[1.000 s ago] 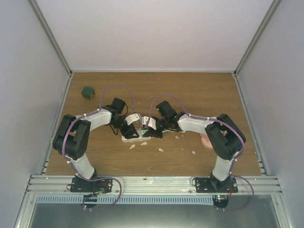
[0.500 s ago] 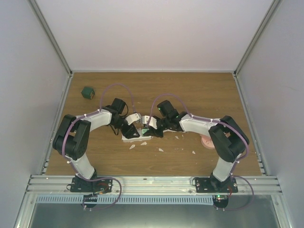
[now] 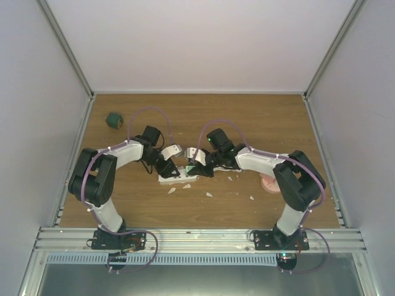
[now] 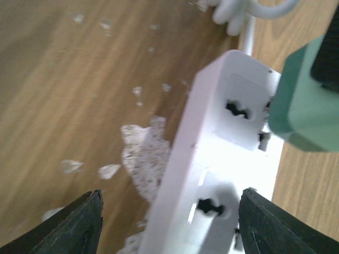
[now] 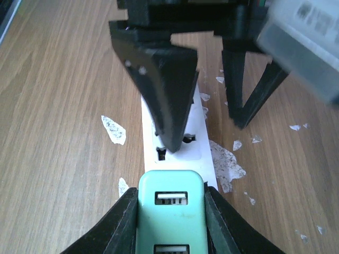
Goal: Pull the plug off the socket
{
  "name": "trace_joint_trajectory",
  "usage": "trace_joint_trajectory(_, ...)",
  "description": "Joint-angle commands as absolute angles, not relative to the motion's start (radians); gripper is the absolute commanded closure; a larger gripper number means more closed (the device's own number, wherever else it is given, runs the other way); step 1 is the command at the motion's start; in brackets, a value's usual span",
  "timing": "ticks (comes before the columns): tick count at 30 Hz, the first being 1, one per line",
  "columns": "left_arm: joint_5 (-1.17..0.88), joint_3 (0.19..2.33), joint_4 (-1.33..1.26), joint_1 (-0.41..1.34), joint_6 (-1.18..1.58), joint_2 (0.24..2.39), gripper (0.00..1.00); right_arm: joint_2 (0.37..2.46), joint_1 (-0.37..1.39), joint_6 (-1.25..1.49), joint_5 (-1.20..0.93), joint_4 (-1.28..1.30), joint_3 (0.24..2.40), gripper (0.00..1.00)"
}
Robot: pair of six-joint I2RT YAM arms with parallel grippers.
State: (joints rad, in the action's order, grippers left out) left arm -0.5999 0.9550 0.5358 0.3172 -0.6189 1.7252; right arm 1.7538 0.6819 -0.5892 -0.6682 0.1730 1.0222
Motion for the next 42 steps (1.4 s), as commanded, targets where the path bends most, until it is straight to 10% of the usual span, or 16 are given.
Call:
trace_joint_trajectory(1, -0.625, 1.012, 0.561, 0.264, -0.647, 1.719, 0.29, 1.717, 0.650, -0.545, -0.725, 0.180, 1.043, 0.96)
trace_joint_trajectory(25, -0.643, 1.117, 0.420, 0.255, -0.532, 1.337, 0.10, 1.612, 0.433, 0.045, -0.874, -0.072, 1.069, 0.96)
trace_joint_trajectory(42, -0.417, 1.218, 0.377, 0.532, -0.455, 1.514, 0.12, 1.563, 0.419, 0.509, -0.709, -0.185, 0.984, 0.97)
